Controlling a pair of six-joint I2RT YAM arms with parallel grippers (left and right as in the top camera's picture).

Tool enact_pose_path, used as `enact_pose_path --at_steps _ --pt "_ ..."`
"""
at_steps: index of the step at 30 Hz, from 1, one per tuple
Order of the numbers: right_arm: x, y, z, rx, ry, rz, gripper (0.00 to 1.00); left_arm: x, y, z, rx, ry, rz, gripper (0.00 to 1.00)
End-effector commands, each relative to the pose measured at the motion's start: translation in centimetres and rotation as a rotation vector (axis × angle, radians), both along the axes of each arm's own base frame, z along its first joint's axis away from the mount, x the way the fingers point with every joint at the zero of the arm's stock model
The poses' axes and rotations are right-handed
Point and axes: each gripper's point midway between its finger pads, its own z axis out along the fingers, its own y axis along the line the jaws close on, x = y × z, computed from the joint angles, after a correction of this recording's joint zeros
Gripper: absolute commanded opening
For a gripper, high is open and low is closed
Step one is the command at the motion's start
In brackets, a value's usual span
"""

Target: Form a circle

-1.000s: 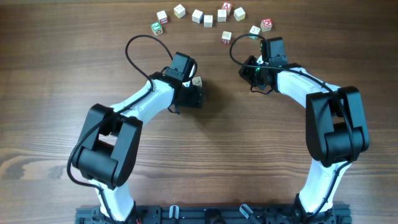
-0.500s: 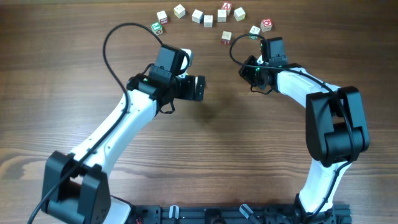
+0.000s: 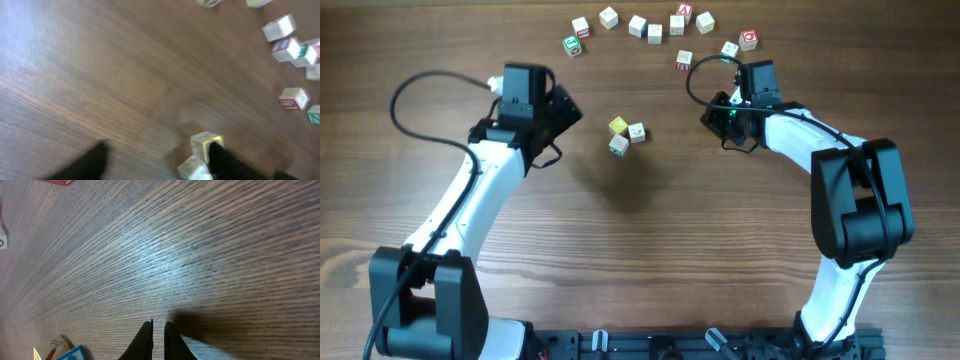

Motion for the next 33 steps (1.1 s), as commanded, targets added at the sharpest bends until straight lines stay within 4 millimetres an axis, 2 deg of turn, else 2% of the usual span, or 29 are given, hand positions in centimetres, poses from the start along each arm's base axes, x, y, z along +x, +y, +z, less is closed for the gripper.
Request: enact_pose_path --at_steps 1,2,3,4,5,8,12,17,21,33 --pt "0.1 0.6 1.3 0.014 -0.034 0.033 0.10 -2.0 -0.8 -4.1 -0.101 0.064 -0.004 0.12" --pt "0.1 0.5 1.2 0.010 -0.035 0.031 0.09 -2.1 -1.1 -4.5 -0.113 0.061 -0.013 0.14" --pt "0.1 0.5 1.2 0.006 -0.035 0.028 0.09 -2.1 -1.5 -5.2 -0.132 0.058 -0.027 0.42" --pt "0.1 0.5 1.2 0.005 -0.035 0.028 0.10 -2.2 -1.5 -5.9 -0.131 0.066 -0.027 0.41" --pt "0.1 0.5 1.2 0.005 -0.035 0.028 0.10 -2.4 -1.5 -6.8 -0.129 0.088 -0.024 0.05" --pt "0.1 0.4 1.2 0.003 -0.035 0.027 0.10 -2.5 -2.2 -8.5 -0.187 0.129 -0.002 0.04" --pt "0.2 0.2 1.1 -0.011 -0.037 0.018 0.10 -1.4 -3.7 -10.6 -0.251 0.128 0.024 0.04" --pt "0.3 0.2 1.1 -0.011 -0.040 0.017 0.10 -0.8 -5.2 -10.3 -0.276 0.095 -0.015 0.04" --pt "0.3 0.2 1.1 -0.011 -0.040 0.017 0.10 -0.2 -7.5 -9.6 -0.274 0.043 -0.070 0.04" --pt "0.3 0.1 1.1 -0.014 -0.040 0.016 0.10 -0.7 -7.7 -10.4 -0.256 0.070 -0.021 0.04"
